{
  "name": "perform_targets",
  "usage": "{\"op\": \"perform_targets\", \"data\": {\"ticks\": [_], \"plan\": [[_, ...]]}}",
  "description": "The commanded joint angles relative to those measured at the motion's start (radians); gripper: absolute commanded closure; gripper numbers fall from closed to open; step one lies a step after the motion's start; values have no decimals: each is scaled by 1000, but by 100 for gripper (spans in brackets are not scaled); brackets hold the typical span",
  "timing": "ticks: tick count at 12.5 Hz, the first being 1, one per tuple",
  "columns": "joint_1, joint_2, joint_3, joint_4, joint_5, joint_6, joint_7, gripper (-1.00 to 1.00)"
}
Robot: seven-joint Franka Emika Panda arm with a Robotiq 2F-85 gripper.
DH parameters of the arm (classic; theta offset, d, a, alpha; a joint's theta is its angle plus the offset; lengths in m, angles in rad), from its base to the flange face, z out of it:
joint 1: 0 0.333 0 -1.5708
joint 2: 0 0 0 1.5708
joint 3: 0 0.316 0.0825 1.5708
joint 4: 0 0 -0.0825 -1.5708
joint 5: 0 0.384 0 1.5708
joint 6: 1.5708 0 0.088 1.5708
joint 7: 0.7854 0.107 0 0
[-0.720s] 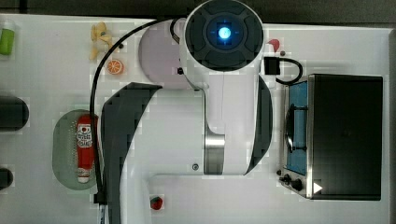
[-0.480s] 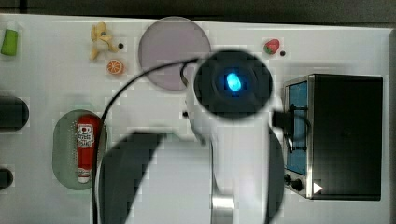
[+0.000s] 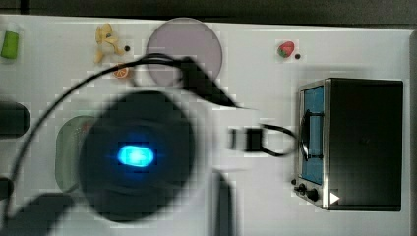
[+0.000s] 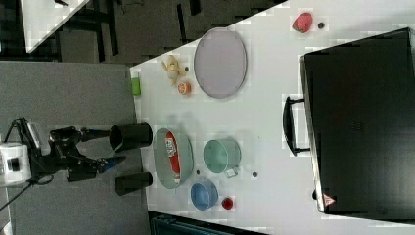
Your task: Pick ketchup from strainer and place it on the table
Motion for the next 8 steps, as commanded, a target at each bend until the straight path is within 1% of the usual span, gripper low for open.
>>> {"op": "perform_targets", "data": {"ticks": [1,4,8], "plan": [[33,76,128,-36,11,-1,45,-100],[37,112,258,-37,10,43,50,-100],[40,168,393,-63,10,129,56,-100]]}}
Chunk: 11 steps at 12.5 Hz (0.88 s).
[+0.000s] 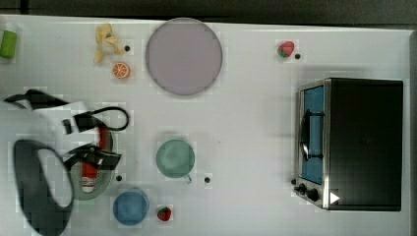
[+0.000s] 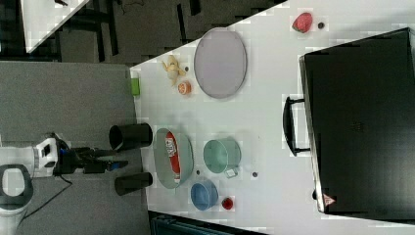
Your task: Pick ketchup from strainer and place it on the table
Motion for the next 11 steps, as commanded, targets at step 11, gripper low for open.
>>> {"op": "perform_targets", "data": {"ticks": [11], "plan": [[6,211,208,-331,-153,656,48,-100]]}}
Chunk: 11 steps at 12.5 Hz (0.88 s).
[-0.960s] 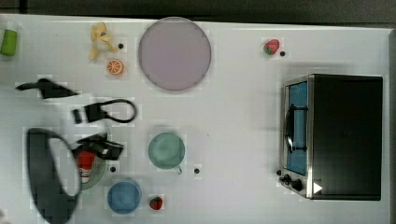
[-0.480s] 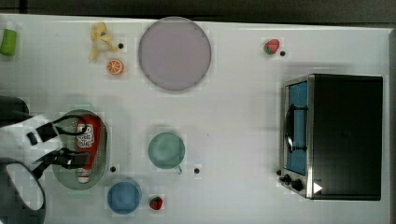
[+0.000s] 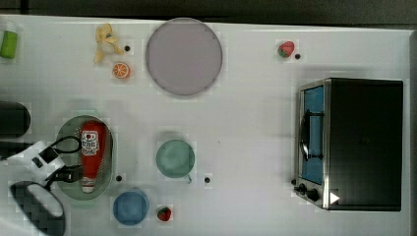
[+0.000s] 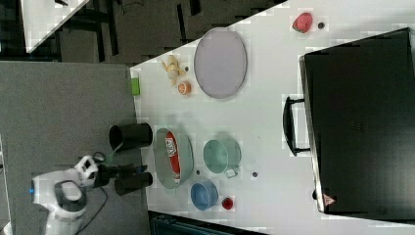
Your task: Pick ketchup from strainer and place it on the table
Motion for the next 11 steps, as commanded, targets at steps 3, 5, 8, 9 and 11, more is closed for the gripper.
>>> {"op": "perform_targets", "data": {"ticks": [3,5,8,9,11], "plan": [[-16,172,-49,-32,-147,176,73,-100],[-16,251,-59,-30,-197,219,104,-100],[-6,352,-86,-26,-287,314,163,-100],[1,379,-100,-21,-318,333,185,-100],[19,426,-133,3,-383,334,223,-100]]}}
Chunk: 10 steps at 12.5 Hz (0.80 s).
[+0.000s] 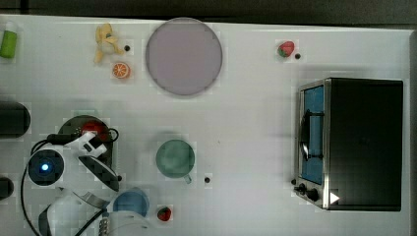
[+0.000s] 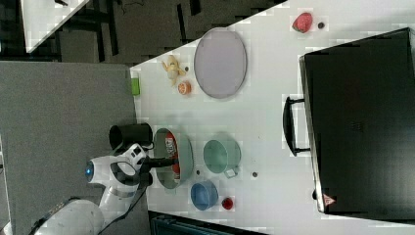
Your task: Pick ketchup from strainer and place it on the table
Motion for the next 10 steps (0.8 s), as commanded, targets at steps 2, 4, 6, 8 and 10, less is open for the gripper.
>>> {"op": "perform_targets", "data": {"ticks": [2,4,6,8,10], "plan": [[51,63,-57,83,-76,27,119,-100],[77,101,-85,111,-78,26,124,-68],[95,113,-91,125,-78,36,124,-19],[96,105,-91,124,-78,26,126,-16],[94,72,-86,119,-75,-3,126,-16]]}}
